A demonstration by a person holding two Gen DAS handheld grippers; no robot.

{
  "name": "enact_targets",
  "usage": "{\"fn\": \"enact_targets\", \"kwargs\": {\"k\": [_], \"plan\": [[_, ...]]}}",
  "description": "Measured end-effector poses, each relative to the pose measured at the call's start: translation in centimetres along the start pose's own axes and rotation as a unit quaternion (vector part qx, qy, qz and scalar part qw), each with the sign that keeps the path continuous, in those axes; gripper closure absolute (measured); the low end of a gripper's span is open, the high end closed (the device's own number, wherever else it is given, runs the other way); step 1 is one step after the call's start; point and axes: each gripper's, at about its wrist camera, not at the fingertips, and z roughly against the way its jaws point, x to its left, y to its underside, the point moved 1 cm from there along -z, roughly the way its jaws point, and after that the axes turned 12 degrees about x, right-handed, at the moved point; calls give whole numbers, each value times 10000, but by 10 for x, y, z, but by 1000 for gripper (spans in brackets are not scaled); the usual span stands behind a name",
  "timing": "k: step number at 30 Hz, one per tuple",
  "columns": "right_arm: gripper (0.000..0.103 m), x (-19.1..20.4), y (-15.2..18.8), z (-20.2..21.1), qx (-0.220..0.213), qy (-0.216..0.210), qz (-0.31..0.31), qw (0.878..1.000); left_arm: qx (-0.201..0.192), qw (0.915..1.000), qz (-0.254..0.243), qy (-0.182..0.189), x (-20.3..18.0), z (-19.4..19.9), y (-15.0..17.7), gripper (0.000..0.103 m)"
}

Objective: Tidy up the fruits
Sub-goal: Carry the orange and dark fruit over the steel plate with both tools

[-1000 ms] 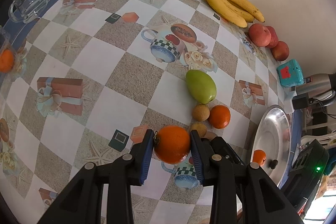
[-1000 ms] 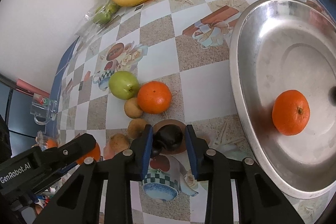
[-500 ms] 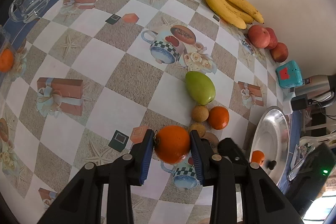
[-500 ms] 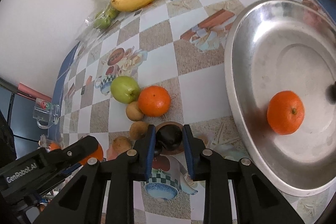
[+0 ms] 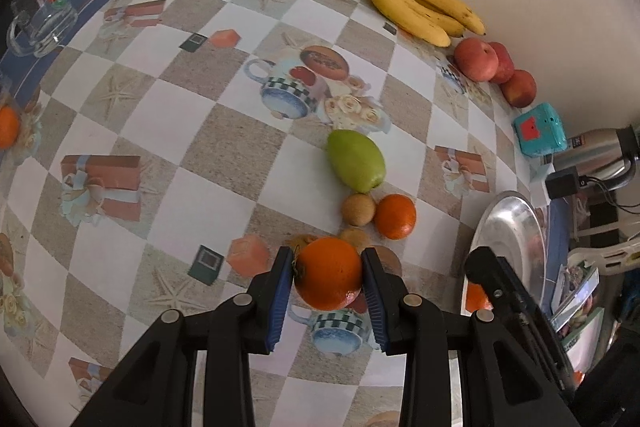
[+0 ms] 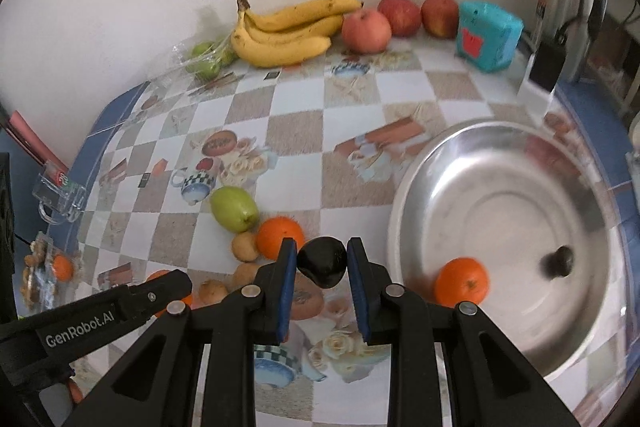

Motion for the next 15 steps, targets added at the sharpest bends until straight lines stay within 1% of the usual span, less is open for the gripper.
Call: {"fn": "enact_targets", "kwargs": {"k": [6,9,15], "plan": [[76,-16,-5,10,-161,155,-157,9996,4,9997,-143,-174,-16,-3,-6,66],[76,-30,-9,12,-184,139,-338,9992,-82,9992,-310,-252,-34,-3,-9,66],[76,-59,-14,17,-223,164,-667,9974,-129,9970,-720,-259,-75,-9,-11,66]]}}
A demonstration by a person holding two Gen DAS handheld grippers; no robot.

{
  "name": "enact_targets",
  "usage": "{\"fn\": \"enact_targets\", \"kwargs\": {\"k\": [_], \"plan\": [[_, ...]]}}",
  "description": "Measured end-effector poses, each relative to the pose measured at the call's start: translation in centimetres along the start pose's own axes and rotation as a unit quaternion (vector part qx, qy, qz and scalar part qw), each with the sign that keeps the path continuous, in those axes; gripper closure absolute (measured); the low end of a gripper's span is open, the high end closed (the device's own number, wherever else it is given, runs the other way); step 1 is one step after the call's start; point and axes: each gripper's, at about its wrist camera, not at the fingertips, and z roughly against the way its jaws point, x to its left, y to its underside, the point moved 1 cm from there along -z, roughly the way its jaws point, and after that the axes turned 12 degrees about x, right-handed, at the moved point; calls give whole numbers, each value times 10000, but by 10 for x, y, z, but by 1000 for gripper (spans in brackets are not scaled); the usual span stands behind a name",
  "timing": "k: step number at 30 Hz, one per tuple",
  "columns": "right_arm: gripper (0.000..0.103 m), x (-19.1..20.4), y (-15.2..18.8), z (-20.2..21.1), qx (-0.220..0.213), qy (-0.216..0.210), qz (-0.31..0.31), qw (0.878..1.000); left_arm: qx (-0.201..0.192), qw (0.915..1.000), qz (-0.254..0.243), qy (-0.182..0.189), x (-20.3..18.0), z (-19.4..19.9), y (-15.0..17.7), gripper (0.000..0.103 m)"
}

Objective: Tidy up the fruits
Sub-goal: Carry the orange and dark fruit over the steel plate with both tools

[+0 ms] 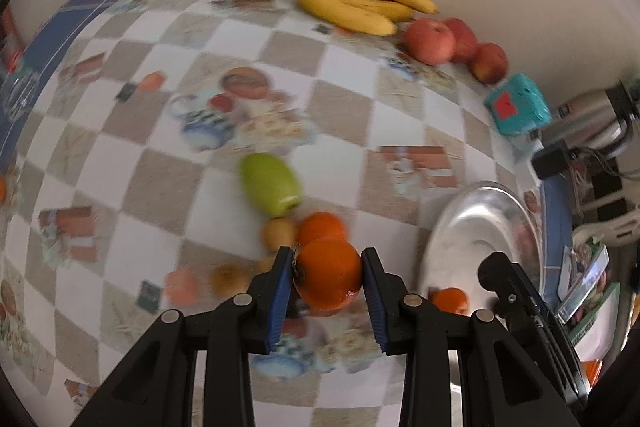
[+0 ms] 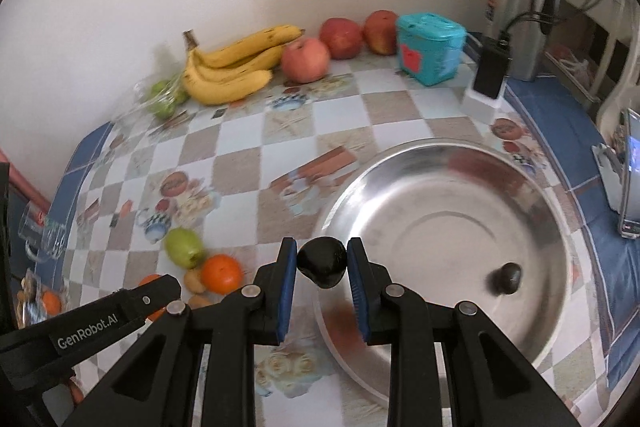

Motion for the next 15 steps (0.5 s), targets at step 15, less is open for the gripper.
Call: {"fn": "enact_targets", "kwargs": {"k": [15], "plan": [[76,-86,-12,-4,105,38,-985,9951,79,9960,-891,-58,-89,-35,-4,66]]}}
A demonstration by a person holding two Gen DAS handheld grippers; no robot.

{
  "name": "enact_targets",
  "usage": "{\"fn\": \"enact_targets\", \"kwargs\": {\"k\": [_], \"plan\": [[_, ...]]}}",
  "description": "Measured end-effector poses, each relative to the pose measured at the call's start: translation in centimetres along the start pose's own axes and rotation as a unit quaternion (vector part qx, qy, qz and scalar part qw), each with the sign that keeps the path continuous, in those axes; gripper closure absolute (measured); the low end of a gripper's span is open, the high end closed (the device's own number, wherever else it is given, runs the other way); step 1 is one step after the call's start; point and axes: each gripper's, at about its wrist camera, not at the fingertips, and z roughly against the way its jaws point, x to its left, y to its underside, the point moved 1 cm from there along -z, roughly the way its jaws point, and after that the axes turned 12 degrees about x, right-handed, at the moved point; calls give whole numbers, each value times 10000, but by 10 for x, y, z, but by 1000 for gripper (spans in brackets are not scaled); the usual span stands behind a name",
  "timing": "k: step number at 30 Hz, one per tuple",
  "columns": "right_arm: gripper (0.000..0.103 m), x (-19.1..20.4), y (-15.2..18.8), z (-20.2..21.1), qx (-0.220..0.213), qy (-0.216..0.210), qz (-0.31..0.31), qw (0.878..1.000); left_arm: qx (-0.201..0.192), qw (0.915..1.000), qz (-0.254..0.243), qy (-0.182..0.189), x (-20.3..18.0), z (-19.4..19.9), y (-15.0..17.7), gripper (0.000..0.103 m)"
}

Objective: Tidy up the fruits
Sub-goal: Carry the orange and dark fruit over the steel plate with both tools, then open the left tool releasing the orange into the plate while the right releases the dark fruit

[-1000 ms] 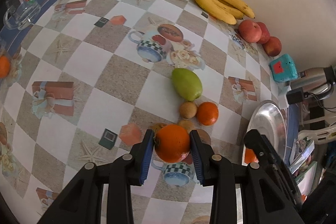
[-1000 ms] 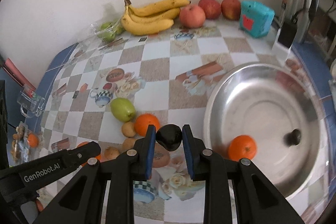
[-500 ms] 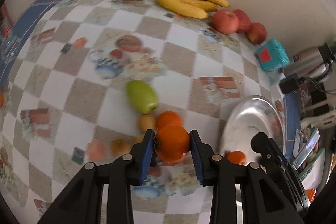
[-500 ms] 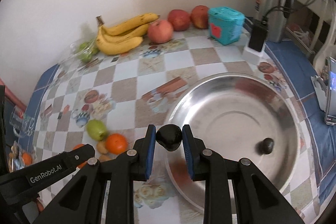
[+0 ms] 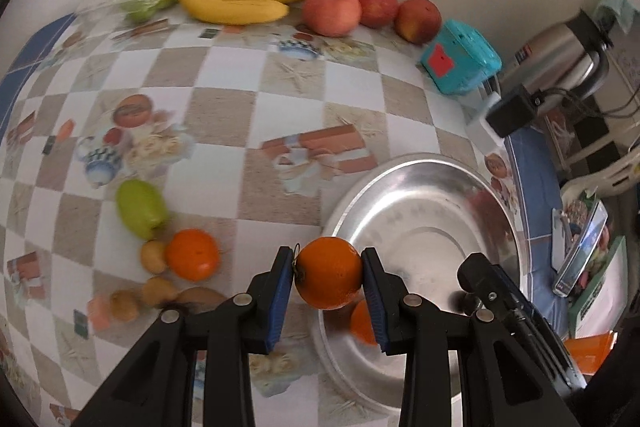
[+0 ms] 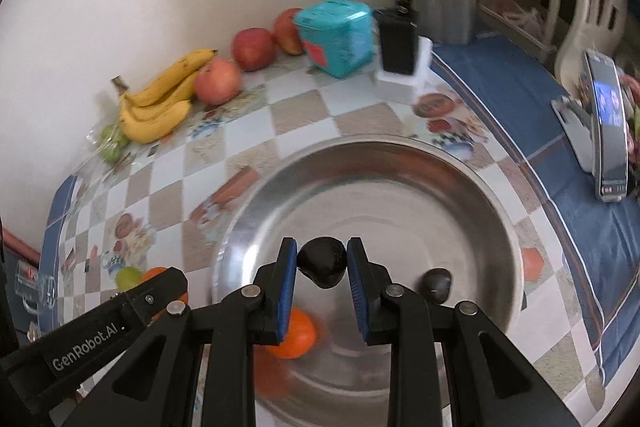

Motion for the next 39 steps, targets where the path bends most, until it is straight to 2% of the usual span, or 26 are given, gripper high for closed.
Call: {"fn": "enact_targets", "kwargs": {"k": [5,10,15,20,23,28,31,35,37,39], "plan": [[76,-13,-3,-5,55,13,-150,9999,114,9999,-59,30,-10,-19,-3,66],[76,-19,-2,-15,238,4,-244,9994,-39,9998,-201,-85,-15,-22,-4,66],[76,-20,0,-22,393,-35,-301,9988,-34,9998,-207,-12,-15,-22,-4,66],[76,-20,-1,-18,354,-69,-323,9988,2,9998,-199,63,-15,-21,-3,64],[71,-20,-2,-16,323,-55,-319,9990,-32,9998,-183,58,-14,-19,-3,62],[70,-20,-2,-12,308,-83,-323,9990,-41,9999,-110,42,-9,-13,-1,60],[70,-19,-1,-8,303,-74,-272,9991,-72,9999,-54,-96,-3,-9,0,55],[69,-16,2,-4,319,-26,-196,9993,-61,9991,36,-408,9,-2,2,42],[63,-14,5,-2,348,-13,-151,9993,-42,9985,70,-536,16,0,3,40],[54,-13,8,-1,368,16,-113,9993,-19,9973,88,-729,22,1,6,32]]}}
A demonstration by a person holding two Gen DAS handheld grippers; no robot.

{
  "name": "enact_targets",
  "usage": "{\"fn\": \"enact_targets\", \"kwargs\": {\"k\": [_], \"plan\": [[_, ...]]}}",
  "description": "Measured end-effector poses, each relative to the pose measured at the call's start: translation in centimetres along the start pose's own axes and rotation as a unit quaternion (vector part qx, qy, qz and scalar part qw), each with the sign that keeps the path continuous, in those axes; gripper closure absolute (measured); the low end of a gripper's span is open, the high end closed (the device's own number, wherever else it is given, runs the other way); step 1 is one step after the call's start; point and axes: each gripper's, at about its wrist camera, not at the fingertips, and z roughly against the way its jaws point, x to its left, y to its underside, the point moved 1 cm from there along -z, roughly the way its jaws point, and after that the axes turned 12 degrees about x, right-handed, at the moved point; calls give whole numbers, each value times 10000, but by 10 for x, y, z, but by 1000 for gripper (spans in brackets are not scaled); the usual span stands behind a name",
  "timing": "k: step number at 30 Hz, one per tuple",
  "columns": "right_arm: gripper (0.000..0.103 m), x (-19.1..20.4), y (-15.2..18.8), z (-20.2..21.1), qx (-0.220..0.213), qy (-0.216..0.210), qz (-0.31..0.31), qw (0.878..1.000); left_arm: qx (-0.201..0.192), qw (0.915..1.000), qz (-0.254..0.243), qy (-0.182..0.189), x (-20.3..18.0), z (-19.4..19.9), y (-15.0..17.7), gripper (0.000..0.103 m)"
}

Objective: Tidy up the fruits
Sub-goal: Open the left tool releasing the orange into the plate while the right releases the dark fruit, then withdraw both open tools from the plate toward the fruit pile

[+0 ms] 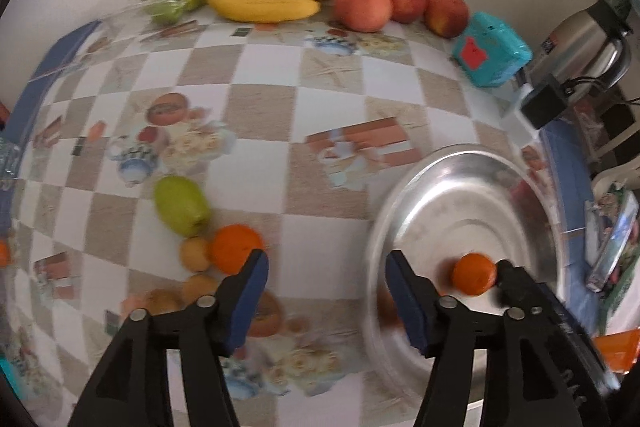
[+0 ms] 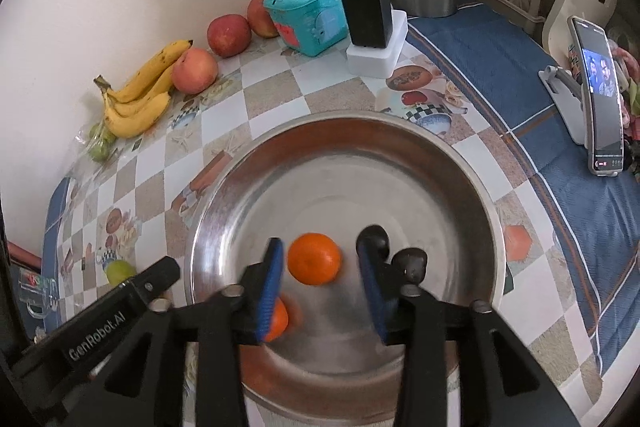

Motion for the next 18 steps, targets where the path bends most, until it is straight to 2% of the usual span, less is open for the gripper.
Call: {"fn": "enact_targets", "kwargs": {"k": [1,3,8,12,18], "plan": [[52,1,2,1,-19,5,24,10000,21,9999,32,-151,4,0,2,29],[39,3,6,1,-39,34,55,10000,31,9990,122,-436,13,0,5,17],[35,8,16,1,12,153,201,9997,-50,9968,227,-767,34,4,15,1],[28,12,25,2,55,210,273,9994,-102,9956,213,-909,47,8,24,0],[26,18,37,-1,165,295,427,9985,-190,9952,265,-920,68,11,37,0]]}}
